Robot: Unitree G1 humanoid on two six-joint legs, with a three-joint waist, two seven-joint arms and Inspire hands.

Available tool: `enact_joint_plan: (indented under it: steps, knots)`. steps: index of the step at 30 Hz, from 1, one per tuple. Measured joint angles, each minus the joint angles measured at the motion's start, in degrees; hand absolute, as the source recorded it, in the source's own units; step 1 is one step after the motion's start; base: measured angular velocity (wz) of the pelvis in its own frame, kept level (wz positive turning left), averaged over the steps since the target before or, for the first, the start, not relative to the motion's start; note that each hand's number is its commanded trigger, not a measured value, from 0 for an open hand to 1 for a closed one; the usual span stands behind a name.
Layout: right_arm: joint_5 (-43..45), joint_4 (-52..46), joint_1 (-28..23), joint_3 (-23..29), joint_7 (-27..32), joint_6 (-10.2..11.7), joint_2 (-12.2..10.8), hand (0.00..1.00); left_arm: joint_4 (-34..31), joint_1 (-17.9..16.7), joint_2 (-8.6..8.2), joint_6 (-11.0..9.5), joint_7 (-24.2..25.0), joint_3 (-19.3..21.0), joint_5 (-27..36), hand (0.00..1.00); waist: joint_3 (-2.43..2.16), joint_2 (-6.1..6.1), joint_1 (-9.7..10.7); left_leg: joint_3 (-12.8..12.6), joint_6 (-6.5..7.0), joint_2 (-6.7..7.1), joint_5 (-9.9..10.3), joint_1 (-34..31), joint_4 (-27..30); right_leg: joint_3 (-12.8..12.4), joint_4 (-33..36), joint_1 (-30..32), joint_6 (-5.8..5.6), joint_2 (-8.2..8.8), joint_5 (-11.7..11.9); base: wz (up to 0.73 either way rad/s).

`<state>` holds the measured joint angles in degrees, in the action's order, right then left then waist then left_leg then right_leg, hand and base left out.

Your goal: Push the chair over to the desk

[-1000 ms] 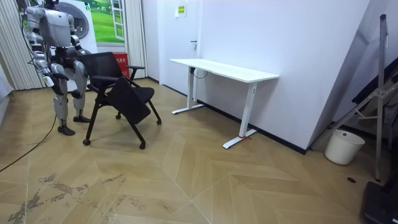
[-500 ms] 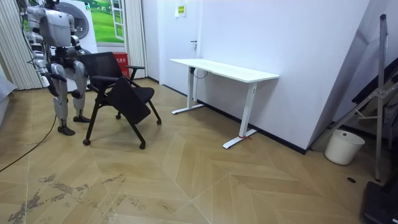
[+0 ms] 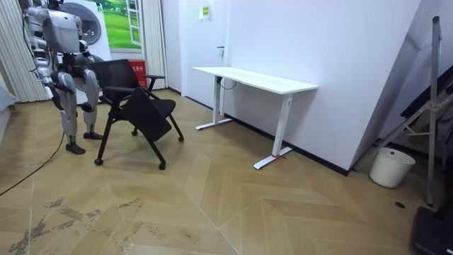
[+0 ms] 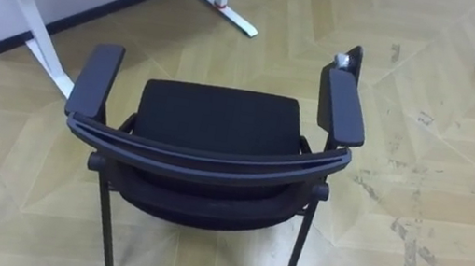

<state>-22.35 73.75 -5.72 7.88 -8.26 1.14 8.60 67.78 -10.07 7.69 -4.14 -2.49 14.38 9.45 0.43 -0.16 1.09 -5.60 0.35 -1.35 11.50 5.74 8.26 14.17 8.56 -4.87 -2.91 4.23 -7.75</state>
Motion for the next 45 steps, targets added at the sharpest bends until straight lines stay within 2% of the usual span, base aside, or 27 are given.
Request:
enact_joint_plan:
  steps: [1, 3, 5, 7, 9, 10, 13, 15, 17, 21, 24, 25, 28, 31, 34, 36, 39, 42, 45]
  knots:
    - [0.0, 0.0, 0.0, 0.8, 0.0, 0.0, 0.0, 0.00, 0.0, 0.1, 0.22, 0.0, -0.5, 0.9, 0.0, 0.00, 0.01, 0.04, 0.0, 0.0, 0.00, 0.01, 0.0, 0.0, 0.1, 0.0, 0.0, 0.0, 0.00, 0.00, 0.0, 0.00]
    - [0.0, 0.0, 0.0, 3.2, 0.1, 0.0, 0.4, 0.00, 0.2, 1.1, 1.78, 0.5, -2.4, 3.9, 0.0, 0.00, 0.02, 0.29, 0.1, 0.3, 0.00, 0.01, 0.0, -0.1, 0.3, 0.0, 0.1, -0.1, 0.01, 0.00, 0.0, 0.05]
    - [0.1, 0.0, 0.0, 3.6, 0.3, 0.0, 0.9, 0.00, 0.2, 2.0, 3.45, 0.7, -4.2, 4.3, -0.1, 0.00, 0.02, 0.70, 0.2, 0.7, -0.01, 0.02, 0.0, -0.1, 0.4, -0.1, 0.1, -0.2, 0.01, -0.02, 0.0, 0.04]
    - [0.4, 0.0, -0.1, 4.6, 0.6, -0.1, 1.4, 0.00, -0.4, 3.1, 4.76, 1.4, -6.2, 5.4, -0.5, 0.00, -0.10, 1.36, 0.2, 0.9, -0.03, 0.05, 0.0, -0.1, 0.4, -0.1, 0.1, -0.3, 0.01, -0.02, 0.0, 0.00]
    - [1.9, -0.1, 0.1, 7.2, 0.6, -0.7, 2.2, 0.00, -1.5, 4.7, 6.60, 1.4, -8.2, 7.3, -1.1, 0.00, -0.17, 2.57, 0.2, 0.9, -0.03, 0.05, 0.0, -0.1, 0.3, -0.1, 0.2, -0.3, 0.01, -0.02, 0.0, 0.00]
    - [2.5, -0.2, 0.1, 7.2, 0.6, -0.7, 2.5, 0.00, -1.5, 5.2, 7.23, 1.4, -8.4, 7.5, -1.2, 0.00, -0.25, 2.76, 0.3, 0.9, -0.03, 0.05, 0.0, -0.1, 0.2, -0.1, 0.2, -0.3, 0.01, -0.02, 0.0, 0.00]
    - [3.7, -0.2, 0.2, 7.1, 0.7, -0.9, 4.1, 0.00, -3.8, 8.2, 10.45, 1.5, -10.8, 7.1, -1.2, 0.00, -0.13, 3.91, 0.4, 0.9, -0.03, 0.06, 0.0, -0.2, 0.4, 0.0, 0.2, -0.4, 0.03, -0.02, 0.0, 0.04]
    - [3.7, -0.4, 0.3, 7.1, 1.2, -1.1, 4.4, 0.00, -6.2, 8.5, 11.18, 1.4, -11.9, 6.8, -1.3, 0.00, -0.15, 4.31, 0.5, 0.9, -0.03, 0.07, 0.0, -0.2, 0.4, 0.0, 0.2, -0.3, 0.02, -0.02, 0.0, 0.00]
    - [3.4, -0.4, 0.2, 7.1, 1.6, -1.2, 4.4, 0.00, -7.9, 9.5, 11.54, 1.4, -13.1, 6.8, -3.2, 0.00, -0.31, 4.79, 0.5, 1.0, -0.03, 0.08, 0.0, -0.2, 0.4, -0.1, 0.2, -0.3, 0.02, -0.04, -0.1, 0.00]
    - [3.8, 0.0, 0.4, 7.1, 1.8, -1.2, 4.4, 0.00, -10.3, 12.4, 11.99, 1.5, -15.1, 6.8, -9.1, 0.00, -0.30, 4.77, 0.9, 1.1, -0.04, 0.05, 0.0, -0.1, 0.4, -0.1, 0.0, -0.5, 0.04, -0.11, -0.1, 0.01]
    - [3.8, 0.0, 0.4, 7.1, 1.8, -1.2, 4.4, 0.00, -16.7, 12.7, 12.04, 1.5, -16.4, 6.7, -14.2, 0.00, -0.26, 4.56, 1.1, 1.1, -0.08, 0.05, 0.0, -0.1, 0.4, -0.1, 0.0, -0.5, 0.04, -0.11, -0.1, 0.00]
    - [3.7, 0.0, 0.5, 7.1, 1.8, -1.2, 4.4, 0.00, -17.8, 12.7, 12.12, 1.5, -16.9, 6.5, -14.2, 0.00, -0.26, 4.55, 1.2, 1.0, -0.08, 0.05, 0.0, -0.1, 0.4, -0.1, 0.0, -0.5, 0.04, -0.11, -0.1, 0.00]
    - [3.6, 0.1, 0.7, 7.0, 1.5, -1.2, 4.4, 0.00, -21.8, 12.9, 13.03, 1.3, -17.8, 4.8, -18.0, 0.00, -0.23, 4.56, 1.8, 1.0, -0.08, 0.04, 0.0, -0.1, 0.3, -0.3, 0.0, -0.4, 0.04, -0.12, -0.1, 0.00]
    - [3.6, 0.1, 0.5, 7.0, 1.1, -1.5, 4.4, 0.00, -26.8, 13.0, 13.05, 2.2, -17.9, 2.8, -23.2, 0.00, -0.23, 4.65, 1.9, 0.9, -0.08, 0.04, 0.0, -0.1, 0.3, -1.6, 0.0, -0.2, 0.04, -0.16, -0.1, 0.00]
    - [3.9, 0.0, 0.9, 6.9, 1.0, -2.2, 4.4, 0.00, -31.7, 13.5, 13.06, 3.9, -17.9, 0.9, -26.6, 0.00, -0.26, 4.88, 2.2, 0.9, -0.08, 0.04, 0.0, -0.3, 0.3, -1.5, 0.0, 0.1, 0.04, -0.16, -0.1, 0.00]
    - [3.8, 0.1, 1.5, 6.9, 1.0, -2.5, 4.4, 0.00, -34.4, 13.6, 13.20, 4.7, -17.8, -0.7, -30.7, 0.00, -0.28, 5.09, 3.3, 1.1, -0.08, 0.02, 0.0, -0.3, 0.3, -1.5, 0.1, 0.1, 0.04, -0.20, -0.1, 0.00]
    - [3.7, 0.1, 1.6, 6.4, 0.2, -2.5, 4.4, 0.00, -39.5, 13.6, 13.26, 6.3, -16.3, -3.0, -36.5, 0.00, -0.37, 5.22, 3.5, 0.9, -0.08, 0.01, 0.0, -0.2, 0.3, -2.0, 0.1, 0.1, 0.04, -0.22, -0.1, -0.02]
    - [2.5, 0.1, 1.7, 3.7, -0.2, -2.5, 4.7, 0.00, -43.6, 13.8, 13.51, 6.8, -14.8, -6.6, -39.0, 0.00, -0.34, 5.20, 4.1, 0.9, -0.08, 0.03, 0.0, -0.2, 0.4, -2.0, 0.1, 0.0, 0.04, -0.21, -0.1, 0.00]
    - [2.4, 0.2, 2.5, 2.1, -0.5, -2.5, 4.7, 0.00, -44.3, 14.8, 13.53, 7.0, -13.6, -10.4, -40.5, 0.00, -0.27, 5.17, 5.0, 0.7, -0.08, 0.02, 0.0, -0.2, 0.4, -2.0, 0.1, 0.0, 0.04, -0.22, -0.1, 0.00]
